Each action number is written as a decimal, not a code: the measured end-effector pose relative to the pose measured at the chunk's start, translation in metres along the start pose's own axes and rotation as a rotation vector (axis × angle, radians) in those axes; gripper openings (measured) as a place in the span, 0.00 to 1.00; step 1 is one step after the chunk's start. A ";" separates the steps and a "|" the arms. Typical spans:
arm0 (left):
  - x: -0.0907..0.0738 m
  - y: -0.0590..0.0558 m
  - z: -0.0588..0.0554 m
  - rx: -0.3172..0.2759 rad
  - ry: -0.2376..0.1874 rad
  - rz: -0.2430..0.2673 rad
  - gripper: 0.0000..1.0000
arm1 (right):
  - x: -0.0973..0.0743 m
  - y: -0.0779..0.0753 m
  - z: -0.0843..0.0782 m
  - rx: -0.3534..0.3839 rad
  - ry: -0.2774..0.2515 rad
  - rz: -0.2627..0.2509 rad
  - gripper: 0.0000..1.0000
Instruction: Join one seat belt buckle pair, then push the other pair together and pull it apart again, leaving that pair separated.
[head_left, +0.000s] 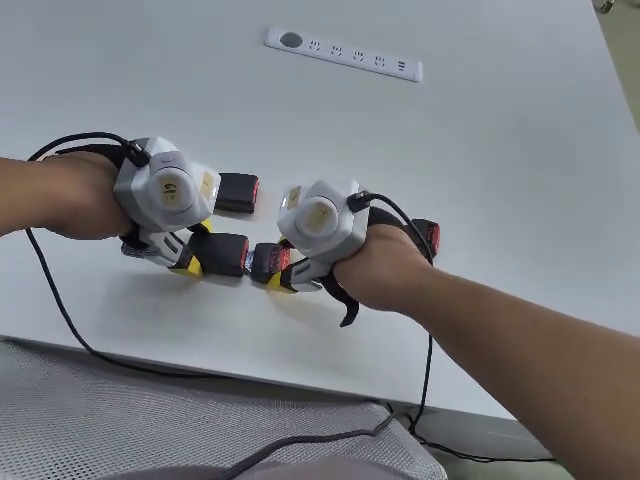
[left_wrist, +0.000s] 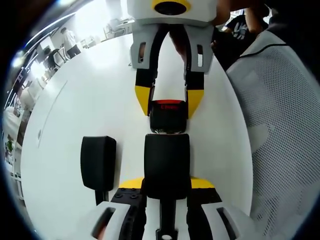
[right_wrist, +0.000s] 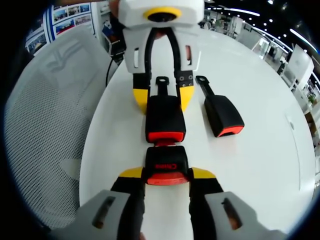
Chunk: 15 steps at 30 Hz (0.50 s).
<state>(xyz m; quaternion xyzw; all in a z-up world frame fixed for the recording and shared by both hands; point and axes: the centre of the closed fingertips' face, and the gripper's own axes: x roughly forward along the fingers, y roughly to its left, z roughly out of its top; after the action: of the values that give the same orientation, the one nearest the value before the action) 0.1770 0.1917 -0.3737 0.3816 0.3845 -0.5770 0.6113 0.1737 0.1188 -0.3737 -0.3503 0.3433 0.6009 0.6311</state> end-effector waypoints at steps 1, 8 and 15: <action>0.000 0.000 0.000 -0.001 0.000 0.000 0.31 | 0.000 0.000 0.000 0.000 0.000 0.000 0.32; 0.000 -0.001 0.000 0.006 0.008 -0.005 0.31 | -0.001 0.000 -0.001 -0.009 0.013 0.006 0.32; 0.001 -0.001 0.000 -0.001 0.005 0.002 0.31 | -0.001 0.001 -0.001 -0.003 0.010 0.006 0.33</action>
<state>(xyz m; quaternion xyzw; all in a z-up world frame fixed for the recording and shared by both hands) 0.1762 0.1907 -0.3746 0.3830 0.3860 -0.5752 0.6112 0.1727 0.1173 -0.3731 -0.3535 0.3465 0.6014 0.6271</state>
